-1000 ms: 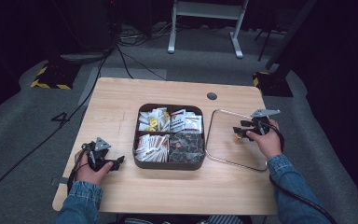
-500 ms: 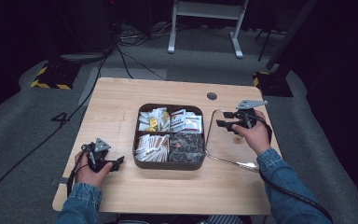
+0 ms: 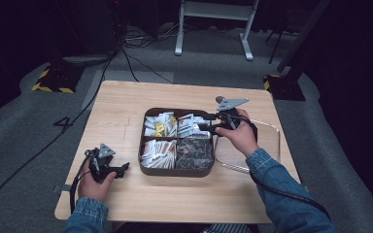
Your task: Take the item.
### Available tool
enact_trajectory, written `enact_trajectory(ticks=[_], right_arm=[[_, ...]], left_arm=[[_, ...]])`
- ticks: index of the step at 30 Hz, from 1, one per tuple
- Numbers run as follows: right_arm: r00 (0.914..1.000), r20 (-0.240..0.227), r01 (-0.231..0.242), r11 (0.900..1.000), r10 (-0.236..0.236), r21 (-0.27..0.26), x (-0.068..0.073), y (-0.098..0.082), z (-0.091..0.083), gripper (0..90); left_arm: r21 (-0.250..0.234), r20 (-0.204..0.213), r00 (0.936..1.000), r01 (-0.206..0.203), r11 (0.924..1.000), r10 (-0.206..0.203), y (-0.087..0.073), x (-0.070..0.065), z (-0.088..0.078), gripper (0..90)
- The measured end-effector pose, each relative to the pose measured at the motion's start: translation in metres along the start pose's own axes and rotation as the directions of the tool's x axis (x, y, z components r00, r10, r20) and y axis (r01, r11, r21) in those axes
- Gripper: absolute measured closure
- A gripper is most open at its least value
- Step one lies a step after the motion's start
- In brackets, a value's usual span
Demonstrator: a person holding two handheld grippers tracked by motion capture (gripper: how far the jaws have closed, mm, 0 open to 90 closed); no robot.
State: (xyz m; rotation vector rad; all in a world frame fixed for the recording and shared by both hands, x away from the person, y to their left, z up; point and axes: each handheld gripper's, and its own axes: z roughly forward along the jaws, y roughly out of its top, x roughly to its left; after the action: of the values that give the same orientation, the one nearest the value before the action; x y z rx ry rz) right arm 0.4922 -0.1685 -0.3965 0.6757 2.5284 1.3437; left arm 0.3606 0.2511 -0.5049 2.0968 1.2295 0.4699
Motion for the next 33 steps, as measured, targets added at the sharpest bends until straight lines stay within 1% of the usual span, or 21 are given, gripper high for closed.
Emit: enact_trajectory(ticks=[6,12,15,17,19,21,23,26,32,33], right_arm=[[0.9968,-0.069,0.041,0.999,-0.04,0.013,0.021,0.016,0.027,44.4],[0.9889,-0.13,0.076,0.997,-0.071,0.031,0.041,0.026,0.05,44.4],[0.9833,-0.159,0.096,0.994,-0.088,0.043,0.051,0.031,0.062,44.4],[0.9791,-0.177,0.113,0.992,-0.101,0.06,0.057,0.033,0.071,44.4],[0.9748,-0.192,0.13,0.988,-0.113,0.079,0.064,0.036,0.08,44.4],[0.9687,-0.215,0.145,0.986,-0.124,0.084,0.071,0.039,0.09,43.9],[0.9645,-0.23,0.153,0.984,-0.129,0.089,0.076,0.04,0.097,43.5],[0.9578,-0.252,0.169,0.98,-0.139,0.103,0.086,0.04,0.11,42.9],[0.9457,-0.286,0.195,0.974,-0.155,0.117,0.099,0.037,0.125,42.2],[0.9428,-0.291,0.207,0.971,-0.164,0.123,0.102,0.036,0.128,42.2]], left_arm=[[0.002,0.002,1.0,0.002,1.0,-0.002,0.0,0.0,0.0,16.7],[0.002,0.003,1.0,0.002,1.0,-0.002,0.0,0.0,0.0,16.6],[0.0,0.004,1.0,0.002,1.0,-0.002,0.0,0.0,0.0,16.5],[-0.002,0.008,1.0,0.002,1.0,-0.002,0.0,0.0,0.0,16.4],[0.003,0.018,0.9998,-0.007,1.0,0.007,0.001,0.002,0.0,16.2],[-0.003,0.017,0.9998,-0.005,1.0,0.005,0.001,0.003,0.001,16.2],[-0.001,0.02,0.9997,-0.011,0.9999,0.011,0.001,0.003,0.001,16.2],[0.0,0.02,0.9997,-0.013,0.9999,0.013,0.001,0.004,0.001,16.2],[0.0,0.02,0.9997,-0.013,0.9999,0.013,0.001,0.004,0.001,16.2],[0.0,0.02,0.9997,-0.014,0.9999,0.014,0.001,0.004,0.001,16.2]])
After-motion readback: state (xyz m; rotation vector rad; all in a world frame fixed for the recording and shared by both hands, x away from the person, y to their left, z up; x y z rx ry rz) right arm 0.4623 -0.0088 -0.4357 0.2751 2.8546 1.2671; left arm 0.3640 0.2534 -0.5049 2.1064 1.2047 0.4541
